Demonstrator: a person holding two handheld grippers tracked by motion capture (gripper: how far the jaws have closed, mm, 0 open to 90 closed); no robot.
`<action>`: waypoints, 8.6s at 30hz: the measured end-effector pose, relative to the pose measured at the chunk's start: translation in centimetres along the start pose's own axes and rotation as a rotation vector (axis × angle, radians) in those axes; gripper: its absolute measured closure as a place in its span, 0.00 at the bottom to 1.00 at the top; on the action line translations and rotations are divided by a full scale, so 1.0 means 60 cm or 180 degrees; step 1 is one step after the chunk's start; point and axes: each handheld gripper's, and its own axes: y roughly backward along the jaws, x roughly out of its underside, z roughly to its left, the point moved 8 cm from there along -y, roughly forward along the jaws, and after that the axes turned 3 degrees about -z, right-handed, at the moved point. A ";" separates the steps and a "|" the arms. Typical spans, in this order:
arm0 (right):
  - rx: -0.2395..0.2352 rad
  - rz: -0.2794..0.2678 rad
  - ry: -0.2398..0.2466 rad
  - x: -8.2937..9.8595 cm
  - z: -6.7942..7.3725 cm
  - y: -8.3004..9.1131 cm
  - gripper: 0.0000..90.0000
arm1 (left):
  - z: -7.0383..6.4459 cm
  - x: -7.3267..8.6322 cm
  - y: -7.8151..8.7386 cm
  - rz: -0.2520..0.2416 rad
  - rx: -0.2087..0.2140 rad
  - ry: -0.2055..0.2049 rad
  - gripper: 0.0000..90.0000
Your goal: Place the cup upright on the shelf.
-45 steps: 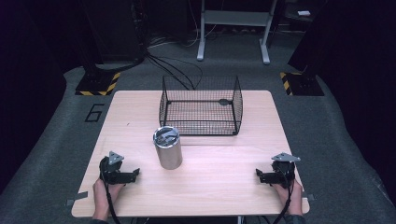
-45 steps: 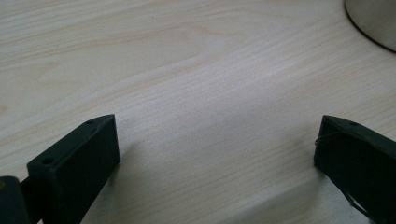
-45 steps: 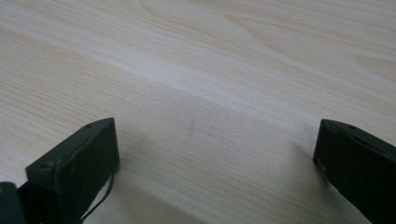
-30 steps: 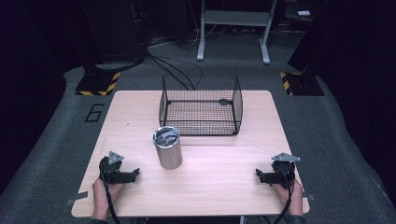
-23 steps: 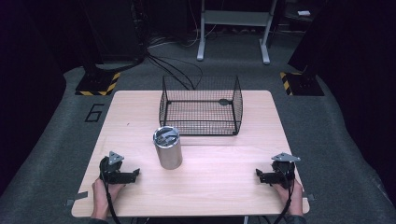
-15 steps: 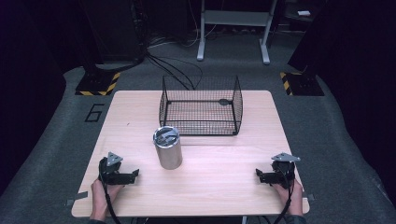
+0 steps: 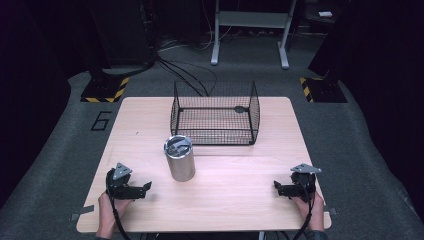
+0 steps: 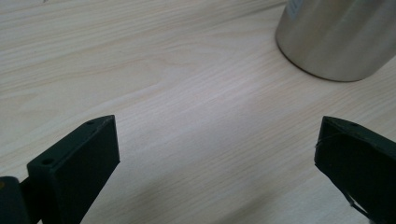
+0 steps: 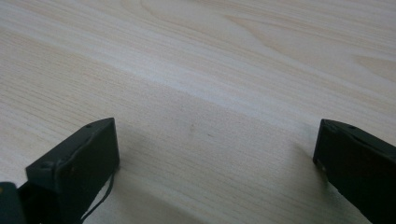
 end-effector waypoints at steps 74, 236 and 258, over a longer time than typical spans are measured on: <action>0.0007 -0.0020 -0.0016 -0.002 0.001 -0.002 0.00 | -0.145 -0.204 -0.030 -0.0806 0.0944 -0.0473 0.00; 0.0006 -0.0023 -0.0018 -0.002 0.001 -0.002 0.00 | -0.192 -0.485 -0.018 -0.1028 0.1231 -0.0889 0.04; 0.0007 -0.0022 -0.0017 -0.002 0.001 -0.002 0.00 | -0.193 -0.534 -0.046 -0.1041 0.1150 -0.0879 0.04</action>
